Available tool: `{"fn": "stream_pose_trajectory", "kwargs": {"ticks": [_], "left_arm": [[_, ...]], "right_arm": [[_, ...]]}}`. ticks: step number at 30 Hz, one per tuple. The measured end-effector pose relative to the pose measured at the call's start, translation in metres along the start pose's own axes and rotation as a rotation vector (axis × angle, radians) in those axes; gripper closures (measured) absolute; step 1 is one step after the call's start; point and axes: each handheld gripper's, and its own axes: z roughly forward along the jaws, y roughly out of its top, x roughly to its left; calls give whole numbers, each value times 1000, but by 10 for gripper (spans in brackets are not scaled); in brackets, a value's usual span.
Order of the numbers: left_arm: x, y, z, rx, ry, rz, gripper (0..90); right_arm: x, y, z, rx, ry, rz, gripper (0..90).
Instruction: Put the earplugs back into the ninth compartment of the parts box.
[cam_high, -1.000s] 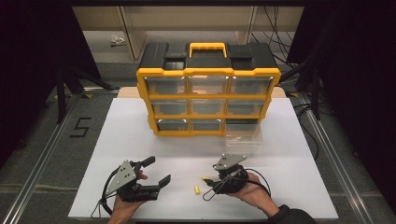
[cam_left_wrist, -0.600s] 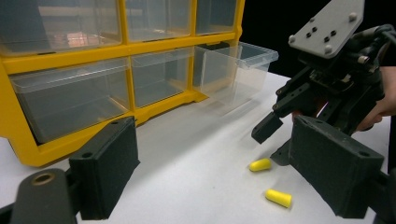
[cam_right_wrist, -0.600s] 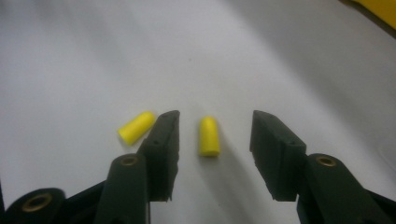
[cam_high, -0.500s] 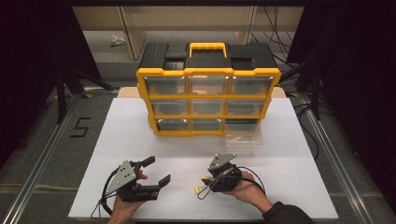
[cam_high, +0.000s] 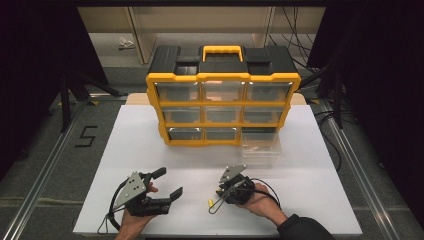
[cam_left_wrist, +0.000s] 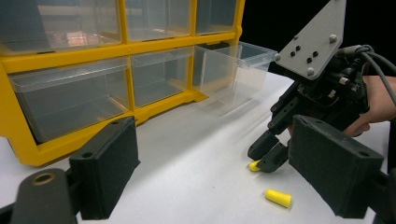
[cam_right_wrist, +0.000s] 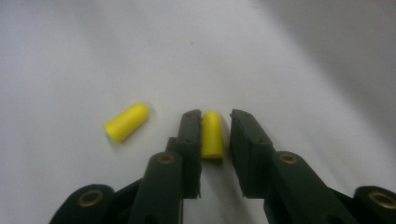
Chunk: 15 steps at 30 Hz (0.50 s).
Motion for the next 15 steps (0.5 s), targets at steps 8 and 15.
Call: {"fn": "stream_pose_trajectory", "kwargs": {"ticks": [8,15], "left_arm": [[0,0,0,-2,0,-3,154],[0,0,-1,-6,-4,-6,154]], "right_arm": [[0,1,-2,-12,-4,-2,802],[-4,6,-18,-83,-27,18,801]]}}
